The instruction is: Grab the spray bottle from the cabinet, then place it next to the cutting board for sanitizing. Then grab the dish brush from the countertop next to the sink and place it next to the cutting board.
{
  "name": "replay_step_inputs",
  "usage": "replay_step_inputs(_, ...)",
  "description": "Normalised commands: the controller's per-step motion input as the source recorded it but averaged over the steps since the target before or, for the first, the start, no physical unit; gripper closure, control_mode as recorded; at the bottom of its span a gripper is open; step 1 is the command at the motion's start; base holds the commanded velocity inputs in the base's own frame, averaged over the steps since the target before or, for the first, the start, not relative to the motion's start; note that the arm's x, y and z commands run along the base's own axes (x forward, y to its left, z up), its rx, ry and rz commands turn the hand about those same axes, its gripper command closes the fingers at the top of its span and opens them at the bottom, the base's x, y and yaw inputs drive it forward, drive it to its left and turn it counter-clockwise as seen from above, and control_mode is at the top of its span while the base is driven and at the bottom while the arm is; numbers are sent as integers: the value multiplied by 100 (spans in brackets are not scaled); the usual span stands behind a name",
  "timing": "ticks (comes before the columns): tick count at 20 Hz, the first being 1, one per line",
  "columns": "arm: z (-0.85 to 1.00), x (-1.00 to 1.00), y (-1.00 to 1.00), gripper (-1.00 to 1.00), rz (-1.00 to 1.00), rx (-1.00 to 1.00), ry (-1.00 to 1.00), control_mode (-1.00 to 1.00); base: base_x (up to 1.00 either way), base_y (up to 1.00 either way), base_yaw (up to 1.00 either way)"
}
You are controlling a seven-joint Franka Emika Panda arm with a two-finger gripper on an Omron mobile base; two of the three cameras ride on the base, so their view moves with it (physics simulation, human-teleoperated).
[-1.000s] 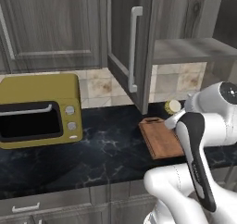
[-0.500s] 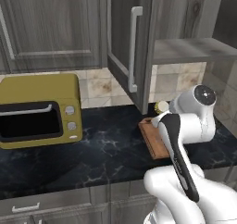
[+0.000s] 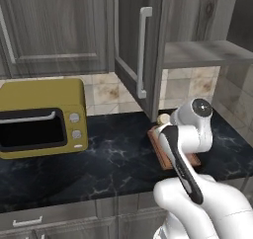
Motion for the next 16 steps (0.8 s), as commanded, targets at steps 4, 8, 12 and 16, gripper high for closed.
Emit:
replay_step_inputs(4,-63,43,6,100,0,9,2,-100,0,0,0)
replay_step_inputs(8,-58,48,18,100,-2,12,8,-100,0,0,0)
replay_step_inputs(12,-32,32,32,100,-15,9,12,-100,0,0,0)
replay_step_inputs(16,-7,25,29,100,-14,0,13,-100,0,0,0)
